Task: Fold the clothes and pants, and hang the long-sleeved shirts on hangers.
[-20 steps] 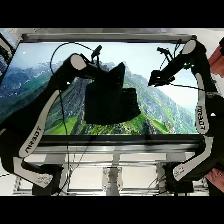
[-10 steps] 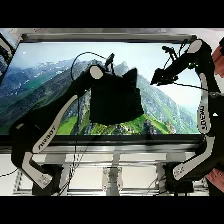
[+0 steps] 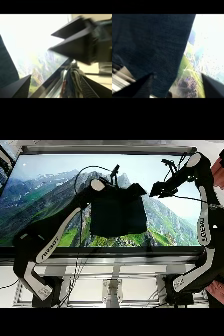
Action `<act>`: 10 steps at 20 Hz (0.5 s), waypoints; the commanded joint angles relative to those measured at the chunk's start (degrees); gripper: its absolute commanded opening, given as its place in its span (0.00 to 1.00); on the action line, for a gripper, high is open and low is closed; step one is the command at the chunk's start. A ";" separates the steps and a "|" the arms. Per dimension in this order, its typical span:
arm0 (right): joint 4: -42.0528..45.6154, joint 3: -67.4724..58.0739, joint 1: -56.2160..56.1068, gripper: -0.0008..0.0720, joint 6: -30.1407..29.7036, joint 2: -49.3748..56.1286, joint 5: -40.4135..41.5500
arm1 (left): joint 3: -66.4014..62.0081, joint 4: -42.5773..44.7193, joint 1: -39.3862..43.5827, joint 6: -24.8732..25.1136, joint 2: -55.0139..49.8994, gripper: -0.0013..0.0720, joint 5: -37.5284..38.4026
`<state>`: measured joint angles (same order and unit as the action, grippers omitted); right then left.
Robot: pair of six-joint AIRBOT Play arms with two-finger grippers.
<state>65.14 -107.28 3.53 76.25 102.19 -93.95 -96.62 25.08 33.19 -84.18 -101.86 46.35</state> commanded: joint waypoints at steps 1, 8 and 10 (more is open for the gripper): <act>-3.02 5.99 0.00 0.97 -5.73 0.02 2.14 | 0.00 4.42 -4.02 2.03 1.70 0.95 8.74; -5.49 14.56 -2.01 0.97 -11.21 4.00 8.59 | 0.96 63.69 -6.86 -18.56 11.78 0.95 37.99; -5.40 14.56 -4.44 0.97 -11.43 5.44 9.73 | 3.41 69.70 -6.73 -19.04 15.47 0.95 40.83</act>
<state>60.40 -93.78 1.30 66.22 105.78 -86.46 -95.11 75.83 26.61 -98.94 -90.74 78.06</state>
